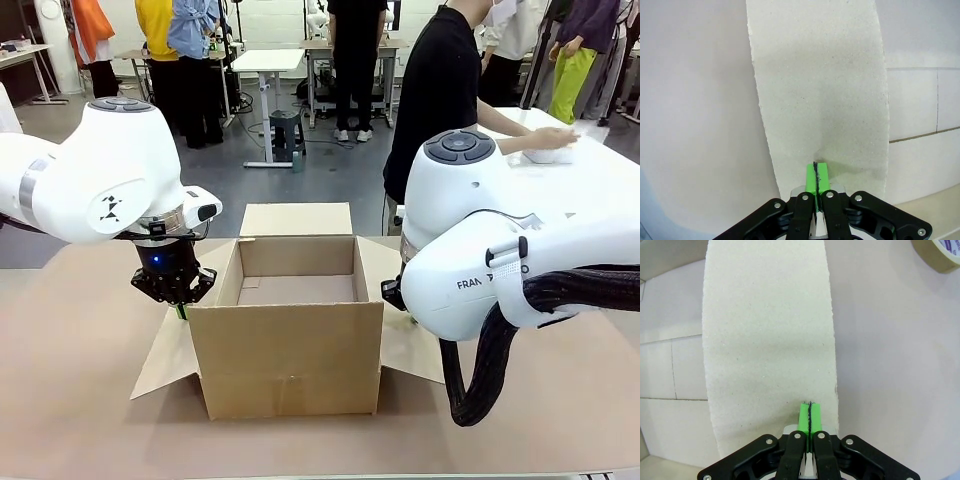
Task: Wrap the clocks to prevent damage.
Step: Once the human has placed the objects inside and stepped back, release both hands from the side flaps of the Package Box.
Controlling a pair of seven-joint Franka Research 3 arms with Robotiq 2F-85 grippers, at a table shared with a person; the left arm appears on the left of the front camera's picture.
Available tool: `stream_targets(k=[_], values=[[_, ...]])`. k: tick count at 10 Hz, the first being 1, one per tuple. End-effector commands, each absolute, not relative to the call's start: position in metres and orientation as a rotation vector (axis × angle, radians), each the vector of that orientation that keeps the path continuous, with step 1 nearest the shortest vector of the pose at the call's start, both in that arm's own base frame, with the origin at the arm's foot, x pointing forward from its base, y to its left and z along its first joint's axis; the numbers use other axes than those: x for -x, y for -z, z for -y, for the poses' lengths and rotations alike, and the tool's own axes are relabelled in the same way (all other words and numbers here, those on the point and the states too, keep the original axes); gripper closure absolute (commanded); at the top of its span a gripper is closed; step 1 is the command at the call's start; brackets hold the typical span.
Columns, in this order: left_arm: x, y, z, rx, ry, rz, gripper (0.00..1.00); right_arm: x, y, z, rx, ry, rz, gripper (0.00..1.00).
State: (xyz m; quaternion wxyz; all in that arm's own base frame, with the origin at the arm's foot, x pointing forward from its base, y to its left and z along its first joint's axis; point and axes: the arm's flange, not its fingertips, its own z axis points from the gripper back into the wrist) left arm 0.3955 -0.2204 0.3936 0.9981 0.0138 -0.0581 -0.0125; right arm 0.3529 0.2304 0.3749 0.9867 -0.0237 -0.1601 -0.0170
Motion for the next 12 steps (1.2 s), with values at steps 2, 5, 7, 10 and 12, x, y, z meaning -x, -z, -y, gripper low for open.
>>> stream_targets(k=[2, 5, 7, 10, 12], values=[[-0.3954, -0.3936, 0.2205, -0.028, 0.025, 0.116, 1.0, -0.3531, -0.3739, -0.2304, 0.051, 0.036, 0.323, 0.99], [-0.3954, -0.3936, 0.2205, -0.028, 0.025, 0.116, 1.0, -0.3531, -0.3739, -0.2304, 0.051, 0.036, 0.323, 0.99], [-0.3954, -0.3936, 0.2205, -0.028, 0.025, 0.116, 1.0, -0.3531, -0.3739, -0.2304, 0.051, 0.036, 0.323, 0.99], [-0.3954, -0.3936, 0.2205, -0.028, 0.025, 0.116, 1.0, -0.3531, -0.3739, -0.2304, 0.051, 0.036, 0.323, 0.99], [-0.3954, -0.3936, 0.2205, -0.028, 0.025, 0.116, 1.0, -0.3531, -0.3739, -0.2304, 0.051, 0.036, 0.323, 0.99]])
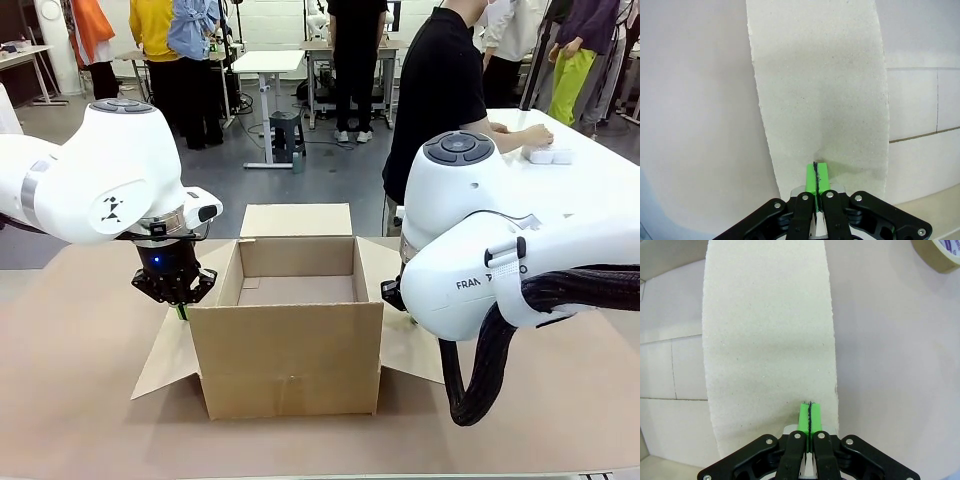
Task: Wrap the clocks to prevent damage.
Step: Once the human has placed the objects inside and stepped back, release both hands from the side flaps of the Package Box.
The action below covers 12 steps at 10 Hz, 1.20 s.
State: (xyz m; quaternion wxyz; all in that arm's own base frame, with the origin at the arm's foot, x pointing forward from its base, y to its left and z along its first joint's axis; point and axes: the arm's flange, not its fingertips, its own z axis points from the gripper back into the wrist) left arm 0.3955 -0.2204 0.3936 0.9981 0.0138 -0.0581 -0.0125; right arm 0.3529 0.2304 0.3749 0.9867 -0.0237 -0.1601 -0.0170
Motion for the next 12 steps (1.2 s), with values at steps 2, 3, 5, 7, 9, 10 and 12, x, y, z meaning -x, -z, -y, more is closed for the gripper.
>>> stream_targets(k=[2, 3, 5, 7, 9, 10, 12], values=[[-0.3954, -0.3936, 0.2205, -0.028, 0.025, 0.116, 1.0, -0.3531, -0.3739, -0.2304, 0.051, 0.036, 0.323, 0.99], [-0.3954, -0.3936, 0.2205, -0.028, 0.025, 0.116, 1.0, -0.3531, -0.3739, -0.2304, 0.051, 0.036, 0.323, 0.99], [-0.3954, -0.3936, 0.2205, -0.028, 0.025, 0.116, 1.0, -0.3531, -0.3739, -0.2304, 0.051, 0.036, 0.323, 0.99], [-0.3954, -0.3936, 0.2205, -0.028, 0.025, 0.116, 1.0, -0.3531, -0.3739, -0.2304, 0.051, 0.036, 0.323, 0.99], [-0.3954, -0.3936, 0.2205, -0.028, 0.025, 0.116, 1.0, -0.3531, -0.3739, -0.2304, 0.051, 0.036, 0.323, 0.99], [-0.3954, -0.3936, 0.2205, -0.028, 0.025, 0.116, 1.0, -0.3531, -0.3739, -0.2304, 0.051, 0.036, 0.323, 0.99], [-0.3954, -0.3936, 0.2205, -0.028, 0.025, 0.116, 1.0, -0.3531, -0.3739, -0.2304, 0.051, 0.036, 0.323, 0.99]])
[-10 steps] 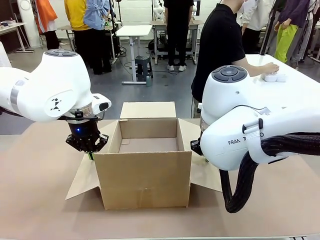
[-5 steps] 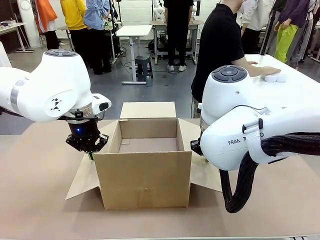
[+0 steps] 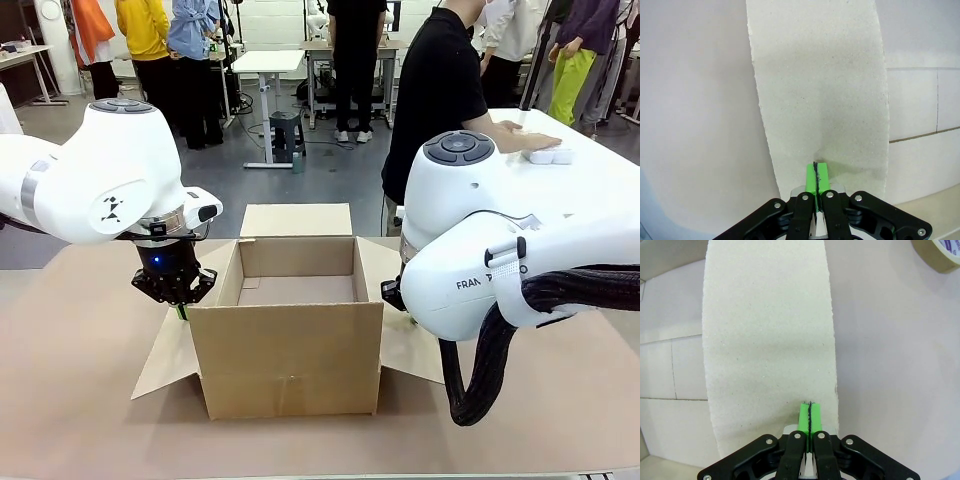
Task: Wrap the clocks to prevent damage.
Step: Once the human has placed the objects inside and stepped back, release both hands from the side flaps of the Package Box.
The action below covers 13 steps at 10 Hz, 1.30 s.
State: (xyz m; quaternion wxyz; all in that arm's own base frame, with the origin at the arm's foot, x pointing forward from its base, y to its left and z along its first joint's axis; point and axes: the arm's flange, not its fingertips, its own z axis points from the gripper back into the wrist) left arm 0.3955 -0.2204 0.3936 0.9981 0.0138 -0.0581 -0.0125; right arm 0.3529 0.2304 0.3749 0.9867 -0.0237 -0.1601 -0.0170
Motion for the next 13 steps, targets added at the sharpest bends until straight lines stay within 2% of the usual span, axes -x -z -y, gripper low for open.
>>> stream_targets(k=[1, 13], values=[[-0.3954, -0.3936, 0.2205, -0.028, 0.025, 0.116, 1.0, -0.3531, -0.3739, -0.2304, 0.051, 0.036, 0.323, 0.99], [-0.3954, -0.3936, 0.2205, -0.028, 0.025, 0.116, 1.0, -0.3531, -0.3739, -0.2304, 0.051, 0.036, 0.323, 0.99]])
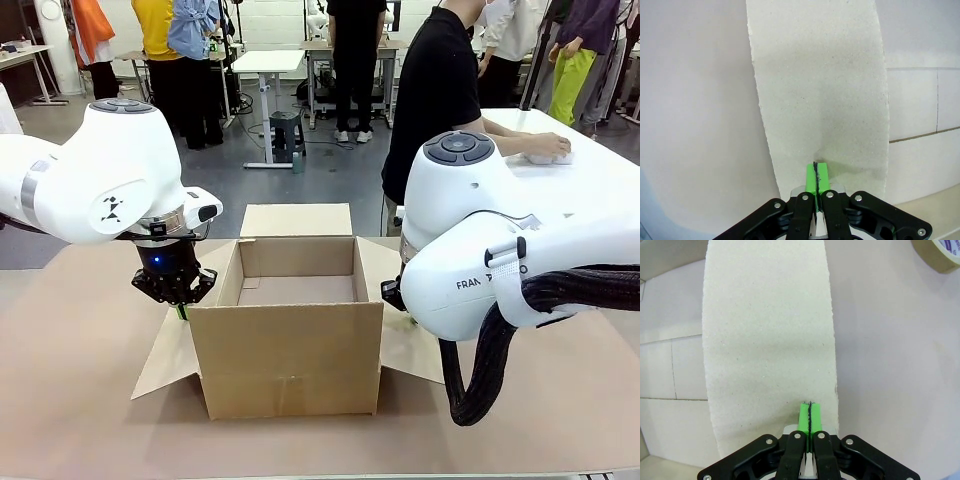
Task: Wrap the clocks to prevent damage.
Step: Once the human has placed the objects inside and stepped back, release both hands from the side flaps of the Package Box.
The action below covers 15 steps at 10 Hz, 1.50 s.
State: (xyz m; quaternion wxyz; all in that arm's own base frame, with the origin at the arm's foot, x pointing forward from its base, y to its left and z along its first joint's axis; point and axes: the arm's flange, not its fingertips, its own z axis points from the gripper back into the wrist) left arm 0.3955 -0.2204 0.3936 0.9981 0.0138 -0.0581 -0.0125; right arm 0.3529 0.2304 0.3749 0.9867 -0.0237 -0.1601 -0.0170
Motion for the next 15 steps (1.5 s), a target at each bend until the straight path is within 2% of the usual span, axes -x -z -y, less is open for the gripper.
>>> stream_targets(k=[1, 15], values=[[-0.3954, -0.3936, 0.2205, -0.028, 0.025, 0.116, 1.0, -0.3531, -0.3739, -0.2304, 0.051, 0.036, 0.323, 0.99], [-0.3954, -0.3936, 0.2205, -0.028, 0.025, 0.116, 1.0, -0.3531, -0.3739, -0.2304, 0.051, 0.036, 0.323, 0.99]])
